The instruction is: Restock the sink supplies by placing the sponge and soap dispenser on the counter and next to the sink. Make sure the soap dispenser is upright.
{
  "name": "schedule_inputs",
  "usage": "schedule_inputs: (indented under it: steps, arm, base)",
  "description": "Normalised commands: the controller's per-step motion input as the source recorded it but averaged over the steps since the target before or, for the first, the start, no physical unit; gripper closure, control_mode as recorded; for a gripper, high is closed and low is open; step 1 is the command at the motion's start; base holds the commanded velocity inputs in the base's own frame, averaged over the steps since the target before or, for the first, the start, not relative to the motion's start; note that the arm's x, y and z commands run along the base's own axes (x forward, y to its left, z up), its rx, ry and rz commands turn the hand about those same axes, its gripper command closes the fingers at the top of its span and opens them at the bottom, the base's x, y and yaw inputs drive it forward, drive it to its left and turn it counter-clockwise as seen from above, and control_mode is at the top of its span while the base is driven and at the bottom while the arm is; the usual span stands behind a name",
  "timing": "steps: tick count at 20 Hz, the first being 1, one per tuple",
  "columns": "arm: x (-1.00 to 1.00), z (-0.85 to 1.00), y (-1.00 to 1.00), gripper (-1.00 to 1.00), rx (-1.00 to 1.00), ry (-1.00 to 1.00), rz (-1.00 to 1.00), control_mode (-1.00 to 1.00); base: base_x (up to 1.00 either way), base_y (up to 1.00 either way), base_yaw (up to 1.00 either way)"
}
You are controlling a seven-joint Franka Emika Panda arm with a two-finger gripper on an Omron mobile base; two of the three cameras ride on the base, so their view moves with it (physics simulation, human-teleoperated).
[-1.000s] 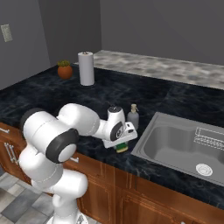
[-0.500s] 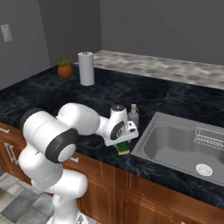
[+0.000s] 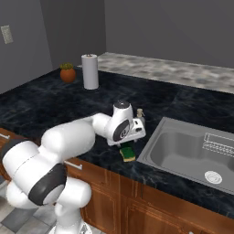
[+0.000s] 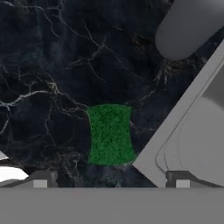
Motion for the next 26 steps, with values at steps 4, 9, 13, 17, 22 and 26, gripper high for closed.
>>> schedule_inputs:
  steps: [4, 9, 13, 17, 22, 26]
  arm:
    - [-0.39, 0.67, 0.36, -1.00, 0.00, -0.07, -0.13, -1.00]
    - [-0.32, 0.65, 0.43, -1.00, 0.00, -0.12, -0.13, -1.00]
    - [-0.38, 0.55, 0.50, -1.00, 0.00, -0.20, -0.11, -1.00]
    - [-0.53, 0.57, 0.46, -1.00, 0.00, -0.24, -0.07, -1.00]
    - [-0.40, 0.35, 0.35, -1.00, 0.00, -0.28, -0.02, -1.00]
    - [-0.20, 0.05, 0.09, -1.00, 0.00, -0.21, 0.00, -1.00]
  base:
    - [0.00, 0.00, 0.00]
    - [0.00, 0.00, 0.00]
    - [0.00, 0.00, 0.00]
    - [0.00, 0.00, 0.00]
    - [0.00, 0.00, 0.00]
    - [0.00, 0.00, 0.00]
